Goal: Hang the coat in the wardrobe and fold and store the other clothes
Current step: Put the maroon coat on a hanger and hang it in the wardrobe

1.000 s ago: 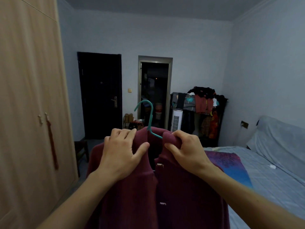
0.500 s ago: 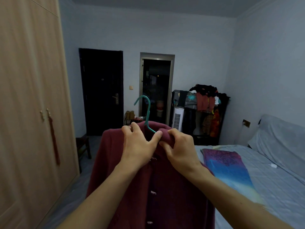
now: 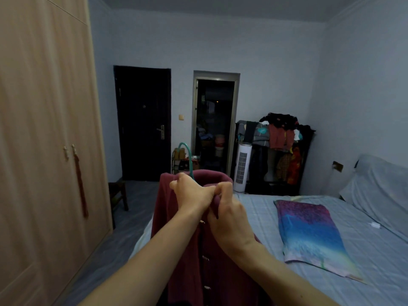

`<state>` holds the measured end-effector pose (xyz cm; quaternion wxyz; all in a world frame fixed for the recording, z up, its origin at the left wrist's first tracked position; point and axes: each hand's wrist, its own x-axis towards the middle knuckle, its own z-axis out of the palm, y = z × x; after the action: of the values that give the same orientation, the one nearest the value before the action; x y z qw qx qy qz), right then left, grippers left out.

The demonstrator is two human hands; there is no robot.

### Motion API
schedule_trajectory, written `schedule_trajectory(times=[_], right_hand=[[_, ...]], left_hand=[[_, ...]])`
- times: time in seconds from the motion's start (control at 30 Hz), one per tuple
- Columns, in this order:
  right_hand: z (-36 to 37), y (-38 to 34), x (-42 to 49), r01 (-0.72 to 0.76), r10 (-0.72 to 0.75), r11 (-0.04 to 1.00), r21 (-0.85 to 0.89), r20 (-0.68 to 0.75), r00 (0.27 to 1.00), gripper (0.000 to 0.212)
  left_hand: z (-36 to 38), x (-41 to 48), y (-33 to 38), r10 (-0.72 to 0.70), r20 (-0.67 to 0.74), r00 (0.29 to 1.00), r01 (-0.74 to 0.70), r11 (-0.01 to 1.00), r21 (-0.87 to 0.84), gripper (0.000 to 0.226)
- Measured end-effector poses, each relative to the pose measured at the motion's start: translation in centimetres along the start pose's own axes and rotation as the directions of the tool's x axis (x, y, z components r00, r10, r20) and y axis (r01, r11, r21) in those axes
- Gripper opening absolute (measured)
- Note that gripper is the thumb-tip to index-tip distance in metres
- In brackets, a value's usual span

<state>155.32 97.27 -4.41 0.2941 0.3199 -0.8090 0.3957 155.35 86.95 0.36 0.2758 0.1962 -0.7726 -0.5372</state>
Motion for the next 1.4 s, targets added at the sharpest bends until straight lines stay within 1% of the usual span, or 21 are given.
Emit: schedule_trajectory(times=[0.13, 0.3, 0.4, 0.47, 0.5, 0.53, 0.57, 0.63, 0.67, 0.7, 0.73, 0.77, 0.83, 0.87, 0.9, 1.0, 1.07, 1.2, 1.3, 1.37, 1.4], right_hand=[[0.6, -0.5, -0.8, -0.038, 0.036, 0.999, 0.031, 0.041, 0.998, 0.042], [0.4, -2.0, -1.1, -0.145, 0.126, 0.956, 0.253, 0.088, 0.988, 0.046], [-1.4, -2.9, -0.8, -0.249, 0.153, 0.910, 0.332, 0.289, 0.945, 0.047], [-3.0, -3.1, -0.1, -0.309, 0.146, 0.904, 0.296, 0.465, 0.873, 0.044], [-3.9, -3.0, 0.4, -0.306, 0.152, 0.923, 0.235, 0.506, 0.849, 0.037], [-4.7, -2.8, 1.0, -0.256, 0.156, 0.955, 0.149, 0.483, 0.861, 0.026], [-5.3, -2.2, 1.8, -0.188, 0.151, 0.981, 0.052, 0.409, 0.900, 0.018], [-6.0, -0.7, 3.3, -0.066, 0.087, 0.991, -0.113, 0.196, 0.977, 0.020], [-6.2, 0.0, 4.0, -0.021, 0.041, 0.988, -0.156, 0.124, 0.992, 0.019], [-6.2, 1.0, 4.7, 0.020, 0.000, 0.984, -0.177, 0.110, 0.994, 0.017], [-6.1, 1.8, 5.2, 0.055, -0.021, 0.977, -0.208, 0.161, 0.987, 0.024], [-5.8, 2.8, 5.6, 0.098, -0.032, 0.964, -0.247, 0.258, 0.966, 0.039], [-5.1, 4.2, 5.8, 0.188, -0.043, 0.942, -0.279, 0.454, 0.890, 0.063], [-4.7, 4.5, 5.7, 0.223, -0.067, 0.941, -0.253, 0.508, 0.859, 0.063], [-4.2, 4.8, 5.5, 0.249, -0.104, 0.946, -0.208, 0.531, 0.841, 0.056], [-3.1, 4.9, 4.5, 0.269, -0.190, 0.955, -0.121, 0.448, 0.874, 0.025], [-3.0, 4.8, 3.8, 0.268, -0.223, 0.960, -0.075, 0.370, 0.902, 0.016], [-3.1, 4.3, 2.2, 0.219, -0.211, 0.976, -0.008, 0.240, 0.948, 0.007], [-3.4, 3.4, 1.6, 0.234, -0.229, 0.972, -0.020, 0.146, 0.963, 0.009], [-3.9, 3.1, 1.3, 0.235, -0.232, 0.972, -0.024, 0.100, 0.968, 0.010], [-4.2, 3.1, 1.2, 0.231, -0.228, 0.973, -0.025, 0.084, 0.970, 0.010]], left_hand=[[0.8, 0.4, -1.1, 0.008, -0.040, 0.999, -0.009, 1.000, -0.030, 0.074], [1.3, 0.2, -2.0, 0.082, -0.099, 0.992, -0.090, 0.993, -0.075, 0.071], [0.6, 0.2, -2.7, 0.157, -0.064, 0.986, -0.160, 0.986, -0.044, 0.063], [-0.2, 0.4, -3.3, 0.219, -0.041, 0.975, -0.219, 0.976, 0.014, 0.057], [-0.7, 0.5, -3.7, 0.262, -0.020, 0.965, -0.261, 0.964, 0.046, 0.055], [-1.2, 0.5, -4.0, 0.295, 0.012, 0.955, -0.295, 0.953, 0.066, 0.052], [-1.8, 0.4, -4.3, 0.324, 0.062, 0.944, -0.328, 0.942, 0.068, 0.050], [-3.1, 0.2, -4.8, 0.374, 0.178, 0.910, -0.390, 0.918, 0.069, 0.049], [-3.8, 0.1, -4.9, 0.396, 0.227, 0.890, -0.422, 0.903, 0.080, 0.052], [-4.5, 0.1, -5.1, 0.420, 0.272, 0.865, -0.458, 0.885, 0.088, 0.056], [-5.1, 0.2, -5.1, 0.436, 0.317, 0.842, -0.486, 0.869, 0.094, 0.061], [-5.8, 0.2, -5.1, 0.460, 0.365, 0.809, -0.521, 0.850, 0.083, 0.065], [-7.0, 0.2, -4.7, 0.518, 0.456, 0.724, -0.597, 0.801, 0.037, 0.066], [-7.5, 0.2, -4.5, 0.545, 0.491, 0.679, -0.634, 0.773, 0.019, 0.066], [-8.0, 0.0, -4.2, 0.568, 0.518, 0.639, -0.665, 0.747, 0.001, 0.066], [-8.7, -0.5, -4.1, 0.594, 0.556, 0.582, -0.717, 0.697, 0.006, 0.066], [-8.8, -0.6, -4.4, 0.615, 0.556, 0.559, -0.756, 0.653, 0.039, 0.065], [-9.2, 1.0, -5.3, 0.667, 0.505, 0.548, -0.816, 0.560, 0.146, 0.055], [-9.1, 1.4, -5.4, 0.729, 0.442, 0.522, -0.850, 0.490, 0.194, 0.039], [-9.0, 1.0, -5.4, 0.776, 0.374, 0.507, -0.859, 0.421, 0.290, 0.036], [-9.0, 0.7, -5.3, 0.796, 0.330, 0.507, -0.843, 0.378, 0.383, 0.035]])
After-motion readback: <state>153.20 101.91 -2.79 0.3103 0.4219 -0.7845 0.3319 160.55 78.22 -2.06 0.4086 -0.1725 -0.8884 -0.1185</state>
